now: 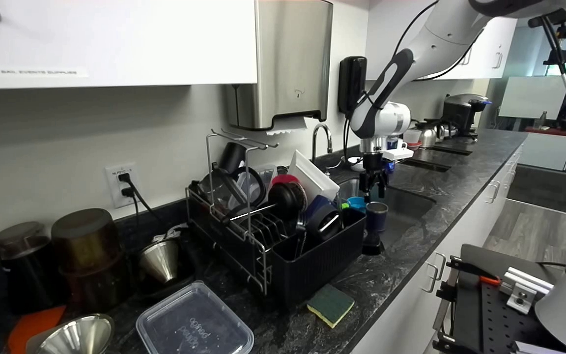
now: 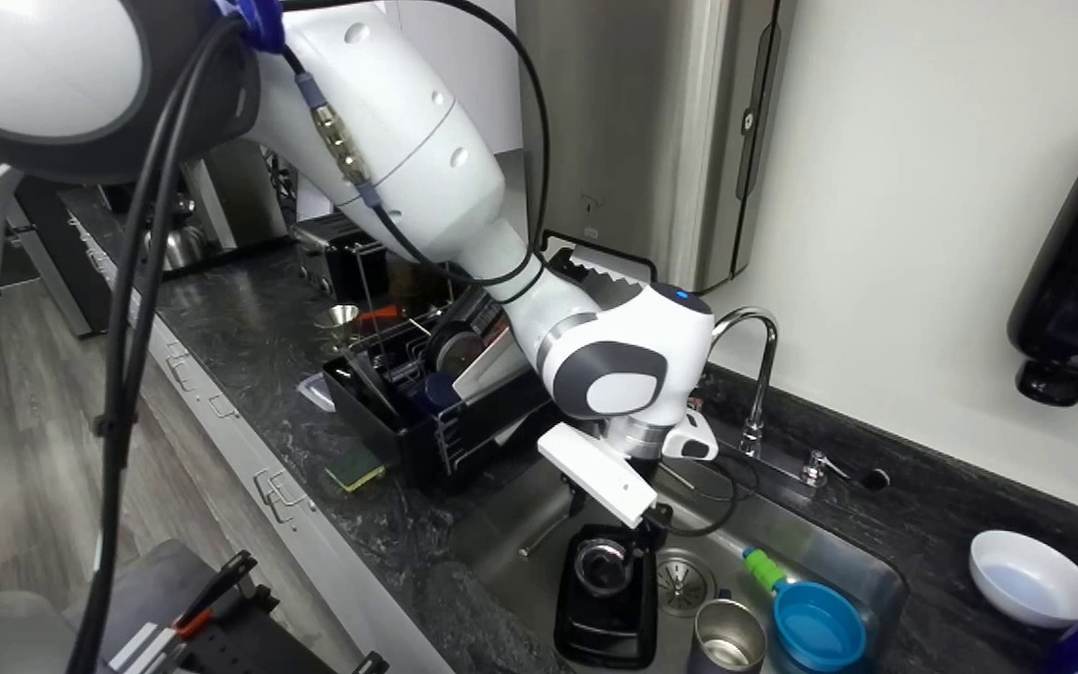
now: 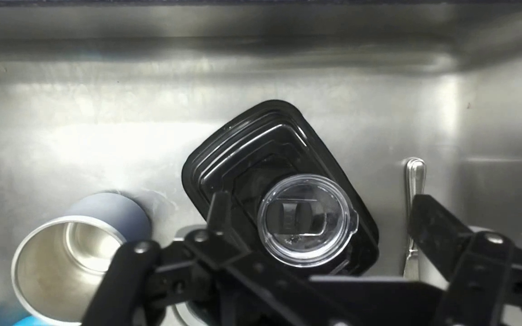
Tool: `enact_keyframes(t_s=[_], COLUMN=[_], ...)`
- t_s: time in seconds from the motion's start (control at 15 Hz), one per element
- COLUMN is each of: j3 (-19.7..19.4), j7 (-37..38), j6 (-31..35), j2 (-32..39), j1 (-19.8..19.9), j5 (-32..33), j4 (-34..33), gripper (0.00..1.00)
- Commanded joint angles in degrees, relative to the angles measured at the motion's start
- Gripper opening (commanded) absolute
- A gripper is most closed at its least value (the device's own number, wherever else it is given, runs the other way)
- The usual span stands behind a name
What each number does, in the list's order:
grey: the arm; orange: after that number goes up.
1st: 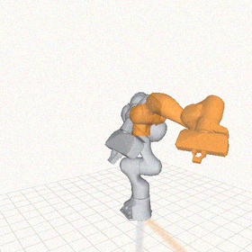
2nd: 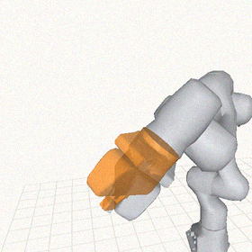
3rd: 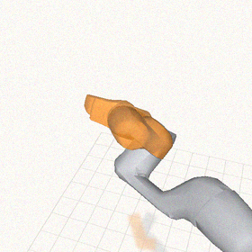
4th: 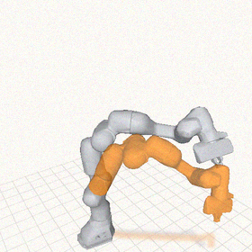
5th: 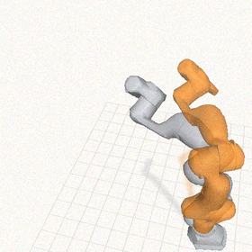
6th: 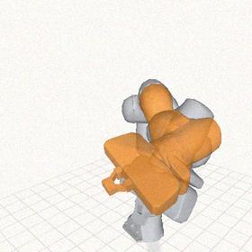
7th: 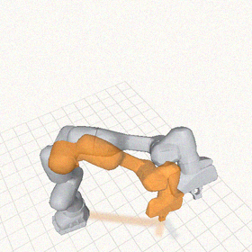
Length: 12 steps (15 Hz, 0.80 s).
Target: Take the straw out of the sink and put it in the cutlery compartment, pick the lid on the tray, place it on the cup in the sink, lift the cup, drop it in the sink then move the pan in the sink to the left
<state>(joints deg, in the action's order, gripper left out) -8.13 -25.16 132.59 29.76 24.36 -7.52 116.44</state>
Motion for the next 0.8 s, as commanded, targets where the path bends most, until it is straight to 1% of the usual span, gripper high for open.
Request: enact_keyframes(t_s=[0.0, 0.4, 0.6, 0.73], j3=[2.2, 3.6, 4.1, 4.4], j7=[-1.8, -1.0, -1.3, -1.6], j6=[-7.3, -14.3, -16.1, -16.7], j2=[5.0, 13.7, 16.8, 18.0], j1=[2.9, 3.9, 4.7, 5.6], j5=[-4.5, -7.7, -8.5, -9.2], j4=[-8.7, -20.0, -23.5, -24.7], gripper=[1.0, 1.0, 1.0, 1.0])
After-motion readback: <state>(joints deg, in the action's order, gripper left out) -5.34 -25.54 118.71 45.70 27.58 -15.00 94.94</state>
